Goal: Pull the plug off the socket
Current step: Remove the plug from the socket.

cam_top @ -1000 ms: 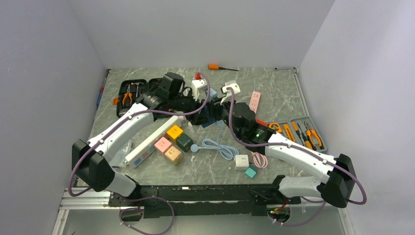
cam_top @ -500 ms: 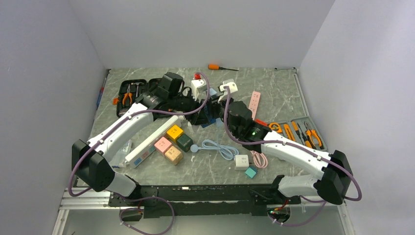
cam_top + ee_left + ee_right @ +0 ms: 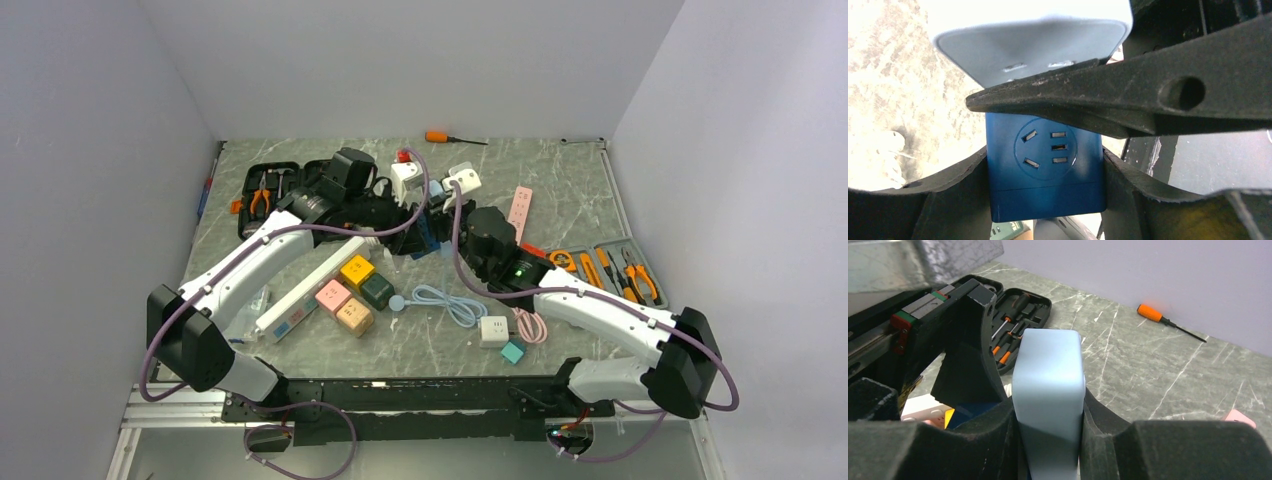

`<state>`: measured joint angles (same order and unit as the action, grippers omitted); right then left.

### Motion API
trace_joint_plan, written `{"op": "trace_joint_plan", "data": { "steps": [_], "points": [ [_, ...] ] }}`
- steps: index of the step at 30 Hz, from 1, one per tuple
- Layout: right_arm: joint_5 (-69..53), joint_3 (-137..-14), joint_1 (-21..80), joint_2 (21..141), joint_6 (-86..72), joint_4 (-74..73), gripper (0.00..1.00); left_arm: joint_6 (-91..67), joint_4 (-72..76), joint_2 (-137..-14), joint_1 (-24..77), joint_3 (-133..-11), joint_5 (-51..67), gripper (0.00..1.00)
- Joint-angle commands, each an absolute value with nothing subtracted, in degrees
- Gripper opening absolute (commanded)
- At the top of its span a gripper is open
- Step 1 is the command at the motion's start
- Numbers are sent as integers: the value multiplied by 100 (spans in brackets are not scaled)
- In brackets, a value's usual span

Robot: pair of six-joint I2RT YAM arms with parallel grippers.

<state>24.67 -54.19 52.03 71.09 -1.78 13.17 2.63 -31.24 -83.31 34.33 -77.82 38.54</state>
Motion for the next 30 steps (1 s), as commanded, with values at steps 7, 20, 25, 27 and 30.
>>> {"op": "trace_joint_plan", "data": {
  "steps": [7,20,25,27,30],
  "points": [
    [1305,-5092,3691,6735,302,1283,0,285,-2919,-8004,3416,-8111,4333,0],
    [2463,-5438,3542,7736,586,904,0,299,-3057,-8020,3369,-8273,4273,0],
    [2982,-5429,3534,7979,702,875,0,290,-3065,-8018,3360,-8297,4290,0],
    [2830,-5449,3473,7978,575,813,0,299,-3064,-8017,3359,-8306,4296,0],
    [2444,-5496,3381,8008,279,752,0,308,-3064,-8040,3360,-8331,4323,0]
  ]
}}
